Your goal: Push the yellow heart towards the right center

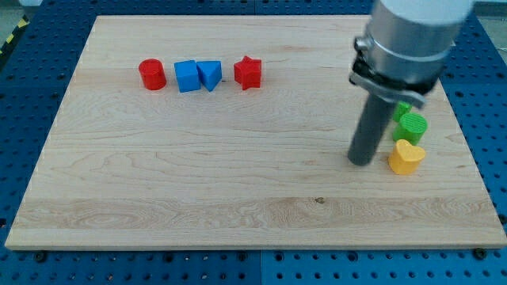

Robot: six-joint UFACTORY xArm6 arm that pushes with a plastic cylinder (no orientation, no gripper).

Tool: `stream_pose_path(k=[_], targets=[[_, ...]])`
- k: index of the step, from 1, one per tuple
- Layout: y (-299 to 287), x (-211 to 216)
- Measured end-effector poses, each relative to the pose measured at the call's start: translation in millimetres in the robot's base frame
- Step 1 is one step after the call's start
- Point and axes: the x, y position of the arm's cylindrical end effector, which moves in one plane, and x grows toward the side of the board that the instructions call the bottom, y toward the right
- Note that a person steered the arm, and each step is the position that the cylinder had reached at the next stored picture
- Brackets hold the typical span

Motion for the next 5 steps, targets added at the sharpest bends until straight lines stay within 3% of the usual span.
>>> stream_pose_path(k=[2,5], targets=[[56,6],[79,-13]])
